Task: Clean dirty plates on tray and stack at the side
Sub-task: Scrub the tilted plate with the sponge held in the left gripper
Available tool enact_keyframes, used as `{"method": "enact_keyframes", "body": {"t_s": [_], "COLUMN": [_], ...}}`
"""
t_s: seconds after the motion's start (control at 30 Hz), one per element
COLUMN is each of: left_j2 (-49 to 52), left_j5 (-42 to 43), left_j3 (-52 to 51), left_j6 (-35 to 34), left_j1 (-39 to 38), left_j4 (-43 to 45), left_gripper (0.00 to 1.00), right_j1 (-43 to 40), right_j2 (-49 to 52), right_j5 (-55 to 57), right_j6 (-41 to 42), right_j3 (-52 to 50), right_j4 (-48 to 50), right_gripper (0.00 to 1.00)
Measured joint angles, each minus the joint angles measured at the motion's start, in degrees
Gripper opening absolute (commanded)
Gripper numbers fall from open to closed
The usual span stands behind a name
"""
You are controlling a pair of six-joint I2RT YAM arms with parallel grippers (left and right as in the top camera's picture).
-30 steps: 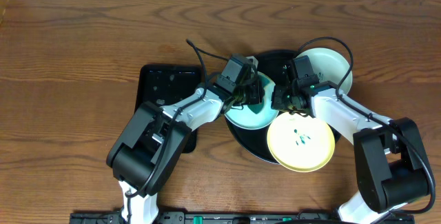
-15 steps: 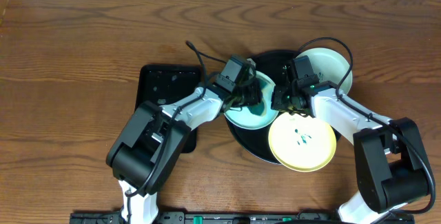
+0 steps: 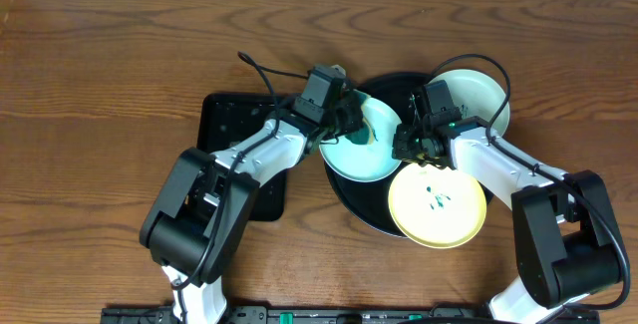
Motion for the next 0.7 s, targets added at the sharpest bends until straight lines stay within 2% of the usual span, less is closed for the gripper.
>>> {"method": "enact_keyframes", "body": {"t_s": [0.1, 0.27, 0.5, 0.7], "left_j2": [0.00, 0.00, 0.04, 2.21], "left_j5": [-1.62, -3.21, -6.08, -6.43], "left_j3": [0.00, -0.02, -0.02, -0.02], "left_j6": [0.00, 0.98, 1.81, 1.81], "left_j1": [-2.19, -5.22, -5.03, -5.33], "left_j4": [0.59, 6.36, 11.39, 11.19], "left_gripper": [0.09, 0.08, 0.08, 0.08], "right_j1": [0.00, 0.00, 0.00, 0.00], "right_j2": [0.00, 0.00, 0.00, 0.00], "right_j5": [-0.02, -0.09, -0.11, -0.11], "right_j6": [0.00, 0.00, 0.00, 0.00], "right_j3": [0.02, 0.11, 0.13, 0.13], "right_j4": [-0.02, -0.20, -0.26, -0.26], "right_gripper": [0.01, 0.01, 0.01, 0.01]}}
